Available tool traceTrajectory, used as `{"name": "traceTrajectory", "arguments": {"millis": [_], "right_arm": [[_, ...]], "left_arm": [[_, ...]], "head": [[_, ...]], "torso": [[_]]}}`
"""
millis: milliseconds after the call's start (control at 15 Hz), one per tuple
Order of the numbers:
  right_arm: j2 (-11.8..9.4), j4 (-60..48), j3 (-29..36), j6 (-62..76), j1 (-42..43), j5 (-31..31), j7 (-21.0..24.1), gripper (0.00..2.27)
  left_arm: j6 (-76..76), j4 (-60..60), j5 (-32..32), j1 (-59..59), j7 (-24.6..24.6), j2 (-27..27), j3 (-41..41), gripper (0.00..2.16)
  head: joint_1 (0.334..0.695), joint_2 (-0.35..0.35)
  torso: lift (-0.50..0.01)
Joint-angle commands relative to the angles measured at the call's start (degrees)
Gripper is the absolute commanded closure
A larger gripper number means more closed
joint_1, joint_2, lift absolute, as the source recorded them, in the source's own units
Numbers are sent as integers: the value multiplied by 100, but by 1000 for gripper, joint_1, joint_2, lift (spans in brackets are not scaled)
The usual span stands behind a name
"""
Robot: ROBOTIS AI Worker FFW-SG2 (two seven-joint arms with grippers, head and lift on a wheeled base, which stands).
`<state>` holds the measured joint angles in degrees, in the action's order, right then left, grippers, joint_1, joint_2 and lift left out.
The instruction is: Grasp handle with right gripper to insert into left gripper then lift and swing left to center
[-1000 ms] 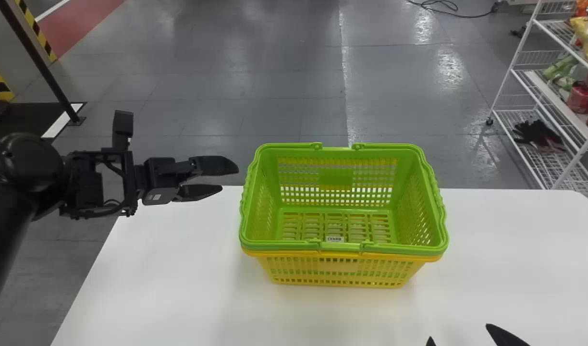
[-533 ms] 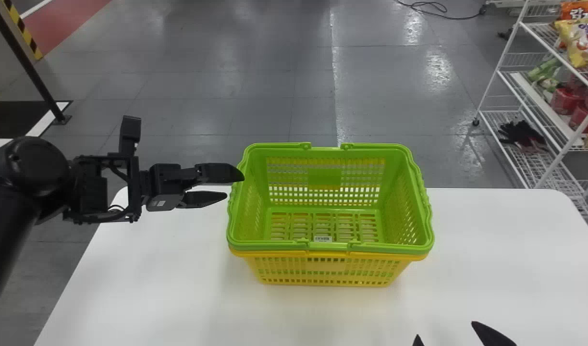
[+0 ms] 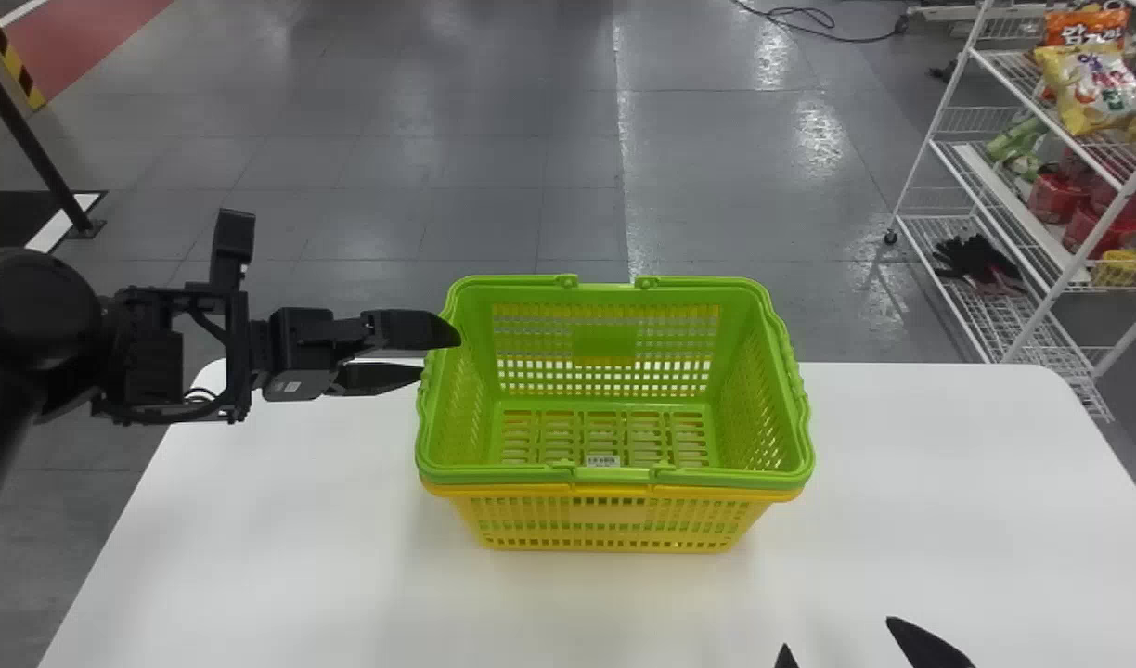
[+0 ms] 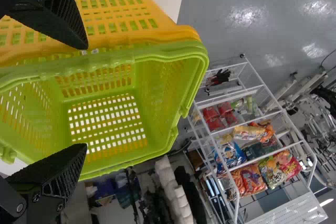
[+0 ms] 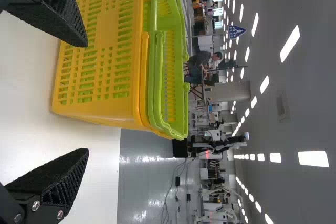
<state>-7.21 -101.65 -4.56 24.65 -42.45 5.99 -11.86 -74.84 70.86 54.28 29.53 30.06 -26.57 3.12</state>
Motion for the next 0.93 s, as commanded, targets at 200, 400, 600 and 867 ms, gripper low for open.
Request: {"name": "traceTrajectory", "arguments": {"millis": [200,400,600,867], "right_arm": [[0,22,-1,0,8,8,0,83],[18,-74,114,0,26,8,9,83],[18,-285,281,-141,175,8,9,80],[18,-356,316,-492,597,8,53,73]], "left_arm": [[-335,420,487,-35,-79,-15,-22,161],[-475,473,821,-9,-88,-15,-48,161],[-510,420,900,167,-106,11,40,161],[-598,323,944,430,-123,64,180,161]], "head": [[695,17],[695,-4],[695,-25],[695,-56]], "torso": [[-93],[-93],[-93],[-93]]}}
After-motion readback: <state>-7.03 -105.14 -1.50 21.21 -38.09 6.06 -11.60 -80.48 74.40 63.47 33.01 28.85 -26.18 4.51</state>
